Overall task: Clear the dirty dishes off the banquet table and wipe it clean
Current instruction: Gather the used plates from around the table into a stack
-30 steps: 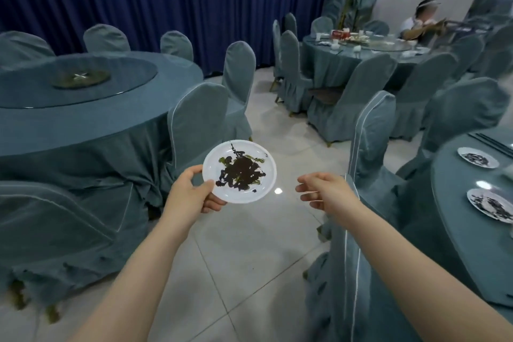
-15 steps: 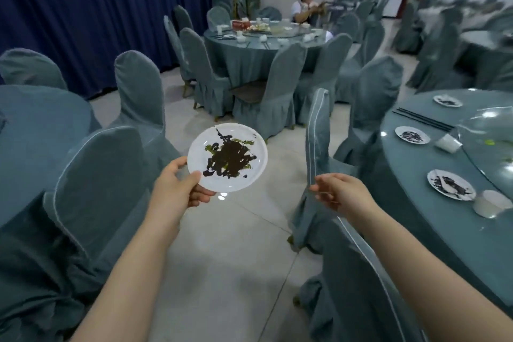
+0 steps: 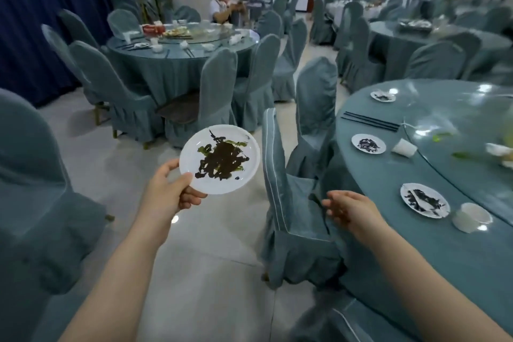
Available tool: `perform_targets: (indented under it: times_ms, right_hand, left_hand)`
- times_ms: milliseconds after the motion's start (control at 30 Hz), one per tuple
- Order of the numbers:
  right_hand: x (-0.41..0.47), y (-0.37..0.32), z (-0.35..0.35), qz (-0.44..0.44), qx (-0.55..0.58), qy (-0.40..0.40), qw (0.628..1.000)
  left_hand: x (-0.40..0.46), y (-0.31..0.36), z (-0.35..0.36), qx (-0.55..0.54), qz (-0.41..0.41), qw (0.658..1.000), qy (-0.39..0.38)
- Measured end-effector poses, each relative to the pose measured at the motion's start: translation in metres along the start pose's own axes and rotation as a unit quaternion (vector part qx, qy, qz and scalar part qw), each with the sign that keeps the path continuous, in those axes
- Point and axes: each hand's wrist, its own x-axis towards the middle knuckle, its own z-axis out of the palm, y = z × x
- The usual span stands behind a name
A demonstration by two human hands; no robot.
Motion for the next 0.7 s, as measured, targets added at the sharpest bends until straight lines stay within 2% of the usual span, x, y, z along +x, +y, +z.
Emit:
perform_targets:
  times_ms: [100, 333, 567, 700]
  right_hand:
    - [0.033, -0.011, -0.009, -0.001, 0.018, 0.042, 0.999]
    - [0.078, -0.011, -0.036, 0.02, 0.049, 0.205, 0.977]
    - [0.087, 0.014, -0.065, 0.076, 0.083, 0.347, 0.931]
    - [0.109, 0.02, -0.084, 0.084, 0.071, 0.404, 0.908]
  left_hand:
    - [0.066, 0.004, 0.032, 0.008, 0.007, 0.999, -0.051]
    - [0.197, 0.009, 0.128, 0.027, 0.016, 0.978, -0.207]
    - [0.265, 0.004, 0.213, 0.054, -0.004, 0.941, -0.333]
    - [0.292, -0.007, 0.262, 0.095, -0.002, 0.923, -0.374]
